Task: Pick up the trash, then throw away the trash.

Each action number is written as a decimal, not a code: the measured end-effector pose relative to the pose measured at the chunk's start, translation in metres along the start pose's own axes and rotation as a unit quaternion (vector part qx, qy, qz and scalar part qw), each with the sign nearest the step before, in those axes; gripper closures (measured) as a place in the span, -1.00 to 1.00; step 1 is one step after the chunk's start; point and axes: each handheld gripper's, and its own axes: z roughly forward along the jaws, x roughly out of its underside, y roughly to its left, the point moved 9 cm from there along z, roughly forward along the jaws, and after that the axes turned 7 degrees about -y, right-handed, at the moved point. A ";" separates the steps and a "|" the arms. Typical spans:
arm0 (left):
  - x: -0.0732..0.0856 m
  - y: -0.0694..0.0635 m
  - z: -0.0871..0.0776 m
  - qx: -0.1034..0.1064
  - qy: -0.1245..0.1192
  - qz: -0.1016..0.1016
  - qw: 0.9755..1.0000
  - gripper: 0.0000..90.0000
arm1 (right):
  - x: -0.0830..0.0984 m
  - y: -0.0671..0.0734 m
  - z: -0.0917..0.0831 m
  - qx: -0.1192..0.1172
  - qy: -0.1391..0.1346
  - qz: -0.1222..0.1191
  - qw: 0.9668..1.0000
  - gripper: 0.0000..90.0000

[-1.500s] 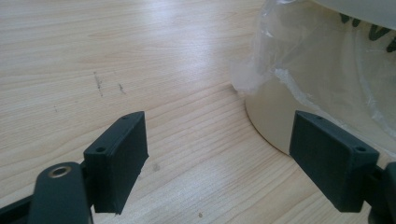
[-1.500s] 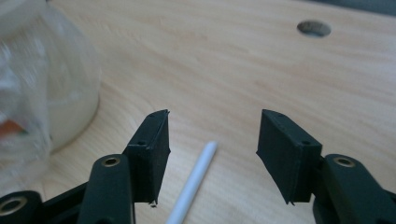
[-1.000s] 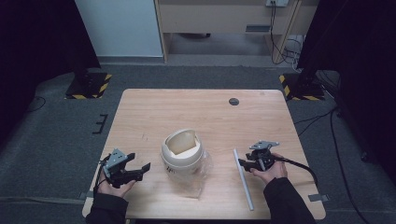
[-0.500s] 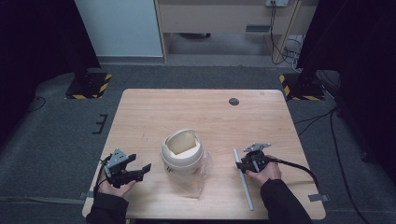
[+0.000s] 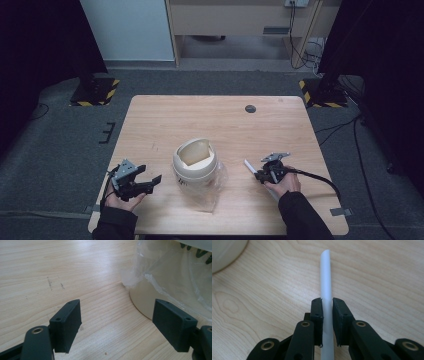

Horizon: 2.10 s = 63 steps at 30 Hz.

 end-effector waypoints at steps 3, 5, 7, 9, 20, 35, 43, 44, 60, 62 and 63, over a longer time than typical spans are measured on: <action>-0.001 0.000 0.000 0.000 -0.003 -0.001 1.000 -0.50 | -0.010 -0.002 -0.007 -0.008 -0.029 0.006 1.000 0.76; -0.001 0.000 0.000 0.000 -0.004 -0.002 1.000 -0.50 | -0.023 -0.003 -0.017 -0.020 -0.068 0.018 0.997 0.76; -0.002 0.000 0.000 0.002 -0.006 -0.002 1.000 -0.50 | -0.029 -0.004 -0.021 -0.023 -0.082 0.021 0.996 0.76; -0.003 -0.001 0.000 0.004 -0.008 0.001 1.000 -0.50 | -0.039 -0.006 -0.029 -0.032 -0.116 0.030 0.992 0.76; -0.005 -0.003 0.000 0.008 -0.014 0.004 1.000 -0.50 | -0.082 -0.018 -0.080 -0.069 -0.272 0.051 0.958 0.76; -0.009 -0.004 -0.001 0.009 -0.024 0.003 1.000 -0.49 | -0.116 -0.018 -0.130 -0.097 -0.374 0.067 0.920 0.76; -0.012 -0.003 -0.004 0.007 -0.035 0.002 0.999 -0.49 | -0.120 -0.016 -0.137 -0.099 -0.387 0.066 0.914 0.76; -0.012 -0.003 -0.004 0.007 -0.034 0.002 0.999 -0.49 | -0.122 -0.016 -0.139 -0.100 -0.392 0.064 0.912 0.76; -0.026 -0.004 -0.011 -0.002 -0.068 -0.001 0.998 -0.48 | -0.136 -0.009 -0.159 -0.114 -0.426 0.059 0.895 0.76; -0.032 -0.005 -0.015 -0.005 -0.081 -0.001 0.997 -0.49 | -0.138 -0.007 -0.161 -0.116 -0.429 0.058 0.894 0.77; -0.034 -0.005 -0.017 -0.008 -0.086 0.000 0.996 -0.49 | -0.138 -0.007 -0.161 -0.116 -0.429 0.058 0.894 0.77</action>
